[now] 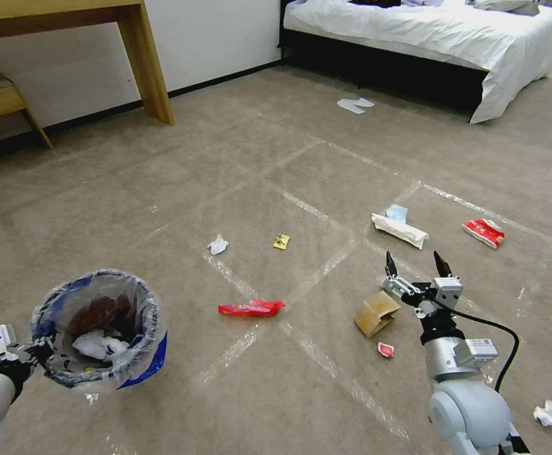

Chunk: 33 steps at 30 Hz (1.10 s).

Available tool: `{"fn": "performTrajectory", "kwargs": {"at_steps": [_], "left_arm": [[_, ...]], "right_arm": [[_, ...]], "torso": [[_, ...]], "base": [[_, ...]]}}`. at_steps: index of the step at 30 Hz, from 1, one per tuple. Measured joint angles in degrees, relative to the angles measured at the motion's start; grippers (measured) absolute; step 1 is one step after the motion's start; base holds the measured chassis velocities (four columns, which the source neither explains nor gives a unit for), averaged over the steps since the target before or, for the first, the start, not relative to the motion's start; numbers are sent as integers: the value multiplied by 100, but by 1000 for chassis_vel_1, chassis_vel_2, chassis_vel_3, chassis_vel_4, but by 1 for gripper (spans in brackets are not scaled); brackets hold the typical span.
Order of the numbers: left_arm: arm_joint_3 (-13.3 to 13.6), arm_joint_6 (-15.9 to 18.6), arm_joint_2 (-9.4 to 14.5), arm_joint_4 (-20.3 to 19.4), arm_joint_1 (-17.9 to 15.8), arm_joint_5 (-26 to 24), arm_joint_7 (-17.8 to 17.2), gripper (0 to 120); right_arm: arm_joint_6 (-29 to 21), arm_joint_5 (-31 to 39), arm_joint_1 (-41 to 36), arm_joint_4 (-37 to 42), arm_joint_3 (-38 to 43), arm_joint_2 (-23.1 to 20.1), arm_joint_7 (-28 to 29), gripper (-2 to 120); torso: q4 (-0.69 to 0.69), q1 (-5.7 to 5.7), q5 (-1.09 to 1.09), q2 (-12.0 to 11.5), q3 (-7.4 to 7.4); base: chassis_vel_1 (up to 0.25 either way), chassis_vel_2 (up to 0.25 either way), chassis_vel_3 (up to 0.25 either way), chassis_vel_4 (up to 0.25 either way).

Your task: Pick up the trash bin and place the garbage on the floor into it.

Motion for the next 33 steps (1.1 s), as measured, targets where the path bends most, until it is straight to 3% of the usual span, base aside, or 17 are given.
{"fn": "performTrajectory", "kwargs": {"at_steps": [5, 7, 8, 10, 11, 13, 14, 15, 16, 17, 19, 25, 27, 28, 30, 33], "left_arm": [[11, -3, -13, 7, -7, 22, 5, 0], [16, -9, -23, 29, -15, 37, 9, 0], [16, -9, -23, 29, -15, 37, 9, 0], [27, -13, -24, 67, -37, 50, 9, 0], [27, -13, -24, 67, -37, 50, 9, 0], [30, -25, -34, 105, -63, 55, 9, 0], [30, -25, -34, 105, -63, 55, 9, 0], [30, -30, -36, 112, -65, 60, 12, 0], [30, -47, -46, 136, -72, 80, 31, 0], [30, -47, -46, 136, -72, 80, 31, 0], [30, -64, -71, 148, -78, 97, 48, 0], [22, -72, -86, 160, -73, 111, 53, 0], [6, -87, -103, 161, -54, 137, 53, 0], [6, -87, -103, 161, -54, 137, 53, 0], [-5, -88, -129, 160, -27, 166, 52, 0], [-14, -91, -158, 155, -4, 200, 48, 0]], "right_arm": [[-281, 139, 50, 37, -90, -88, 216, 100], [-1346, 908, 269, 192, -306, -332, 977, 100], [-1346, 908, 269, 192, -306, -332, 977, 100], [-2440, 1304, 454, 270, -438, -847, 1600, 100], [-2440, 1304, 454, 270, -438, -847, 1600, 100], [-3443, 1616, 691, 173, -508, -1296, 1882, 100], [-3443, 1616, 691, 173, -508, -1296, 1882, 100], [-3696, 1687, 745, 129, -523, -1380, 1904, 100], [-4442, 1832, 967, -133, -594, -1612, 1890, 100], [-4442, 1832, 967, -133, -594, -1612, 1890, 100], [-4982, 1583, 1456, -856, -820, -1859, 1248, 100], [-5008, 969, 1867, -1537, -1112, -1925, 354, 100], [-4992, 376, 2110, -2094, -1303, -1906, -432, 100], [-4992, 376, 2110, -2094, -1303, -1906, -432, 100], [-4971, -243, 2292, -2554, -1497, -1839, -997, 100], [-4957, -557, 2401, -2867, -1639, -1779, -1216, 99]], "torso": [[0, 0, 0, 0, 0], [0, 0, 0, 0, 0], [0, 0, 0, 0, 0], [1, 0, 0, 0, -1], [1, 0, 0, 0, -1], [0, -1, 1, 0, -1], [0, -1, 1, 0, -1], [0, -1, 1, 0, -1], [0, -1, 1, 0, -1], [0, -1, 1, 0, -1], [0, -1, 3, 0, -1], [1, -1, 2, 0, 0], [0, -1, 1, 0, 0], [0, -1, 1, 0, 0], [0, -1, 1, 0, 0], [0, -1, 2, -1, 0]], "base": [[-80, 79, 72, -85], [-9, 29, 31, -8], [0, 0, 0, 0], [0, 0, 0, 0], [0, 0, 0, 0], [0, 0, 0, 0], [0, 0, 0, 0], [0, 0, 0, 0], [0, 0, 0, 0], [0, 0, 0, 0], [0, 0, 0, 0], [0, 0, 0, 0], [0, 0, 0, 0], [0, 0, 0, 0], [0, 0, 0, 0], [0, 0, 0, 0]]}}
